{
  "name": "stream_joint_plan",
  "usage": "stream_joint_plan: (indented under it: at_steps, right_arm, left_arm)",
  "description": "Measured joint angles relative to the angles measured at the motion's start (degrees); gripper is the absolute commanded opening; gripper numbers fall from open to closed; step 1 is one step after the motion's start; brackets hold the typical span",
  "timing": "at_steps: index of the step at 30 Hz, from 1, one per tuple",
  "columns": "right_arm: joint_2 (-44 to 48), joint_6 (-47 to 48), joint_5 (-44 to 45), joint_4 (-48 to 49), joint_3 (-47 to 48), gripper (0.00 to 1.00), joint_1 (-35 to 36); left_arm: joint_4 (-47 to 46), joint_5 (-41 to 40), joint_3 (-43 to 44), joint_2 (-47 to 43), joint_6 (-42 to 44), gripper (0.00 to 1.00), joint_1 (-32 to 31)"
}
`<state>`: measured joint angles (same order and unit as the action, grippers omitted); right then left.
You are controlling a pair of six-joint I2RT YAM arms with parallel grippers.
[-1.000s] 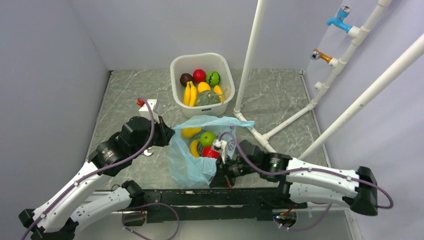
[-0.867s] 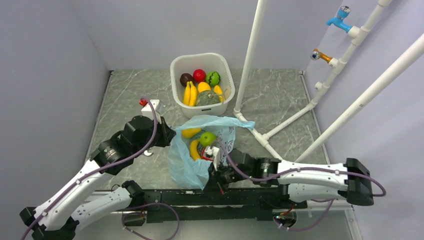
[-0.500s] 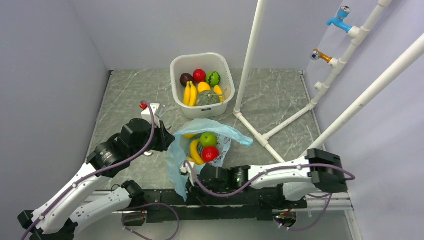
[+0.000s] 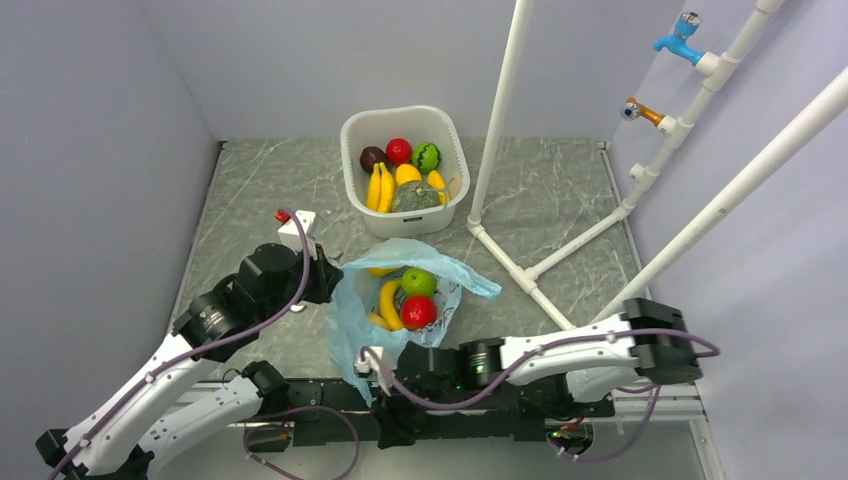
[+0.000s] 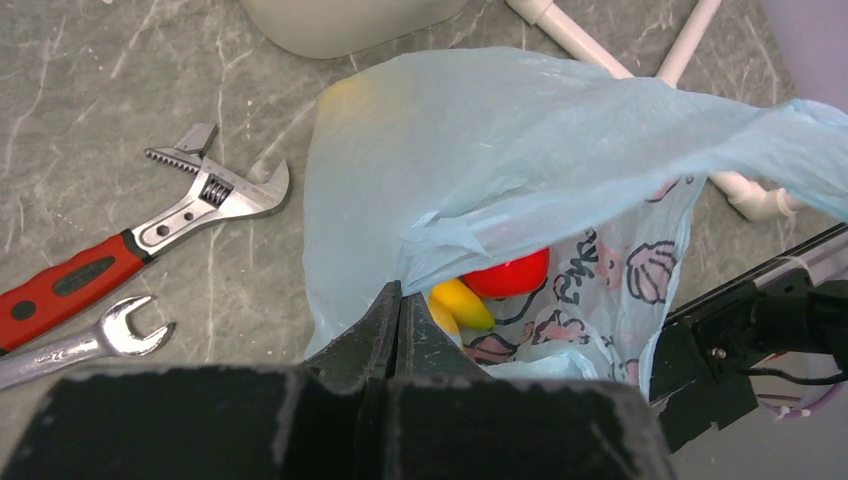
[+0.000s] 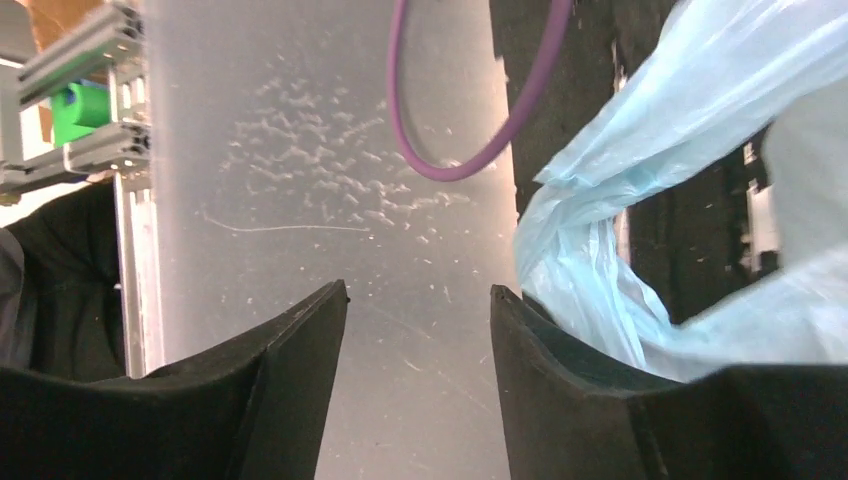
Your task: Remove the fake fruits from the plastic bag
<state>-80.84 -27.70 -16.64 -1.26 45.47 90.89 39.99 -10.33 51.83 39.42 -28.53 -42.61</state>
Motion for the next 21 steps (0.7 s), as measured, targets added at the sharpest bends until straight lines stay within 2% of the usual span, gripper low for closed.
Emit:
stream_joint_plan:
  at_steps: [5, 9, 12, 14, 15, 18, 21]
  right_arm:
    - [12.4, 2.1, 1.8, -5.4, 1.1, 0.67, -0.2]
    - [24.0, 3.3, 5.4, -7.9, 1.1, 0.55, -0.2]
    - [29.1, 3.5, 10.9, -8.3, 1.1, 0.40, -0.5]
    - [29.2, 3.3, 16.9, -9.3, 1.9, 0.31, -0.8]
    - [28.2, 3.1, 20.2, -9.8, 2.6, 0.32, -0.9]
    - [22.5, 1.1, 30.7, -11.6, 5.5, 0.41, -1.8]
    - [16.6, -1.0, 36.3, -12.9, 6.1, 0.42, -5.0]
  left_arm:
    - [0.0, 0.4, -2.2, -2.2, 1.0, 0.00, 0.0]
    - [0.1, 1.8, -3.1, -3.2, 2.4, 0.00, 0.0]
    - [0.0, 3.1, -3.8, -3.8, 3.1, 0.00, 0.0]
    - [-0.1, 4.2, -4.7, -4.6, 3.7, 0.00, 0.0]
    - [-0.1, 5.0, -5.1, -5.1, 4.0, 0.00, 0.0]
    - [-0.5, 6.7, -6.5, -6.3, 5.1, 0.00, 0.0]
    - [-0.9, 8.1, -8.1, -7.3, 6.6, 0.00, 0.0]
